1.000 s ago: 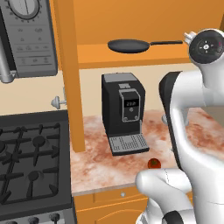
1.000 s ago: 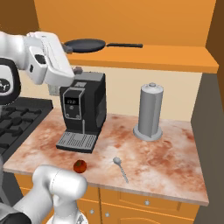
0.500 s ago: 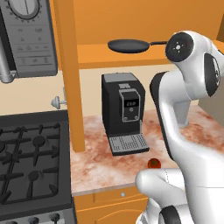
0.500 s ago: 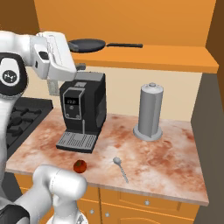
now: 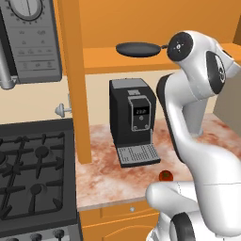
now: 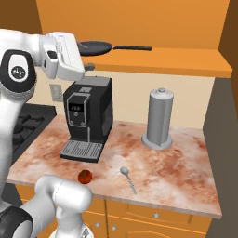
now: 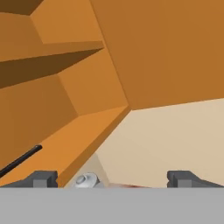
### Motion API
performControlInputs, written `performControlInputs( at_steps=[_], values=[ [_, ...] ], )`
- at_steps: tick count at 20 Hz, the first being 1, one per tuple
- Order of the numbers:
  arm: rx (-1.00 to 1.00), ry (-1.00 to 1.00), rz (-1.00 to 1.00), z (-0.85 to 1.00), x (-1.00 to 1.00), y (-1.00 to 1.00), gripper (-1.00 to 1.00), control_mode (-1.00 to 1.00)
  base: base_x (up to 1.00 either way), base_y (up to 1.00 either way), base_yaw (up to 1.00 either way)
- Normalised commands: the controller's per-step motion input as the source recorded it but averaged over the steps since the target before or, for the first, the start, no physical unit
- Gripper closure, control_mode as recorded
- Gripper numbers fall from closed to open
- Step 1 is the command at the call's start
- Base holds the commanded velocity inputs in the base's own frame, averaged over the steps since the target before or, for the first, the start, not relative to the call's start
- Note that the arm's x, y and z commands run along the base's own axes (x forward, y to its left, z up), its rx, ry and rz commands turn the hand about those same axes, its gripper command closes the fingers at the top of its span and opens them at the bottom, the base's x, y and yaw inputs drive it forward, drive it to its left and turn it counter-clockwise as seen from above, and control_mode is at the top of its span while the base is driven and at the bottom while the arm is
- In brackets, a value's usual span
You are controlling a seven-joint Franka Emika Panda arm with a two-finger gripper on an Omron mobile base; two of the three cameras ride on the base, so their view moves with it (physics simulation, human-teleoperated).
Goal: Pick the pan from the cabinet and place it on the stove. Then turn on the stove burner for the pan.
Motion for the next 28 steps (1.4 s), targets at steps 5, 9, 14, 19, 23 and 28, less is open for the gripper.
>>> performControlInputs(
  at_steps=[5, 9, 14, 19, 23, 28],
  values=[
    [0.0, 0.08, 0.0, 0.03, 0.24, 0.0, -1.0, -1.0, 0.0, 0.0, 0.0],
    [0.0, 0.08, 0.0, 0.0, 0.33, 0.0, -1.0, -1.0, 0.0, 0.0, 0.0],
    [0.0, 0.01, 0.0, 0.0, 0.22, 0.01, -1.0, -1.0, 0.0, 0.0, 0.0],
    [0.0, 0.0, 0.0, 0.0, 0.12, 0.02, -1.0, -1.0, 0.0, 0.0, 0.0],
    [0.0, 0.0, 0.0, 0.0, 0.11, 0.0, -1.0, -1.0, 0.0, 0.0, 0.0],
    [0.0, 0.0, 0.0, 0.0, 0.15, 0.0, -1.0, -1.0, 0.0, 0.0, 0.0]
  ],
)
